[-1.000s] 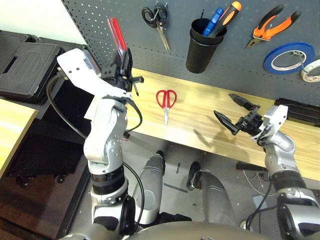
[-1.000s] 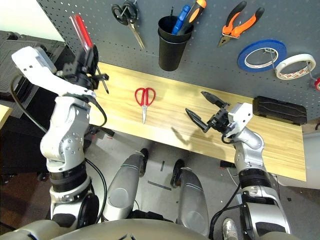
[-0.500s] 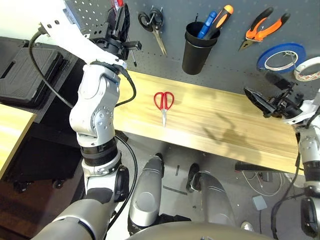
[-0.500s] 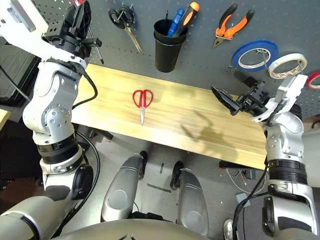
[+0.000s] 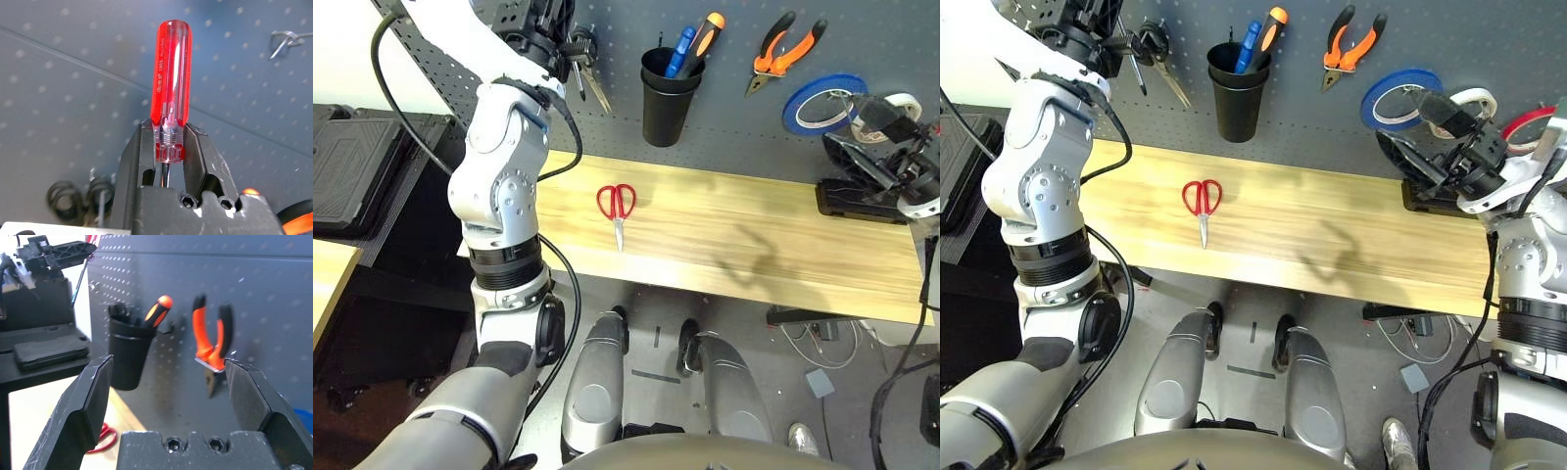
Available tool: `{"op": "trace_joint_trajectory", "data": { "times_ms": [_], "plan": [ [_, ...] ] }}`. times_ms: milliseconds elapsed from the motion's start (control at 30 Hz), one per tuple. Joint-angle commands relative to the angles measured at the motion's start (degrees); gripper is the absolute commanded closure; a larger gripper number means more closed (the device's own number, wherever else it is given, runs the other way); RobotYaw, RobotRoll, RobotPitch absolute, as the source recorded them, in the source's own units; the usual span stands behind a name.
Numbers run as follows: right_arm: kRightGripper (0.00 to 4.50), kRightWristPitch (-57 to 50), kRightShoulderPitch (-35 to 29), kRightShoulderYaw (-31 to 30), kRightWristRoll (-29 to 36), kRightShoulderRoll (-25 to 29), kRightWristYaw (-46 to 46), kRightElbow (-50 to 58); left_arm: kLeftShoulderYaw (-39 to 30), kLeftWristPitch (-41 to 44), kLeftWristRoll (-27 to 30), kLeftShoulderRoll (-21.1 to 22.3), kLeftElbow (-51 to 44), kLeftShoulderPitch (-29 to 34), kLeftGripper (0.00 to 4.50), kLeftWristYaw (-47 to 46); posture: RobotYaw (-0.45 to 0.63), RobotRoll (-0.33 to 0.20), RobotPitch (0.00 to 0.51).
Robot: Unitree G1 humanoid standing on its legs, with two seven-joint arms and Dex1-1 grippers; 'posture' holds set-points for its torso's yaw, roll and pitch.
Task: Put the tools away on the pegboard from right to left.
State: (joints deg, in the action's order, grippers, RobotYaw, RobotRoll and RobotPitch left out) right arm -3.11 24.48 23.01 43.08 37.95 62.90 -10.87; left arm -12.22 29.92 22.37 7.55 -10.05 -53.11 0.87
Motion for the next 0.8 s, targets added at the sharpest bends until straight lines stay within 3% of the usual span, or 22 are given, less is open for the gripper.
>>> {"op": "trace_joint_trajectory", "data": {
  "times_ms": [33,367,800],
  "plan": [
    [0.00,0.1,0.2,1.0,-0.6,0.2,0.2,-1.2,0.6,-2.4,-0.6,-0.5,2.3,-2.8,3.66,-0.1,0.13,0.000,0.209],
    [0.00,2.3,1.8,-0.6,-3.2,-4.2,-1.4,-2.1,0.4,-10.8,-1.9,-5.2,15.7,-12.9,3.66,-2.2,0.14,0.000,0.217],
    [0.00,3.7,2.7,-1.1,-4.9,-5.9,-1.7,-2.8,3.0,-19.4,-5.1,-9.6,25.1,-14.0,3.66,-1.5,0.13,0.000,0.220]
  ]
}}
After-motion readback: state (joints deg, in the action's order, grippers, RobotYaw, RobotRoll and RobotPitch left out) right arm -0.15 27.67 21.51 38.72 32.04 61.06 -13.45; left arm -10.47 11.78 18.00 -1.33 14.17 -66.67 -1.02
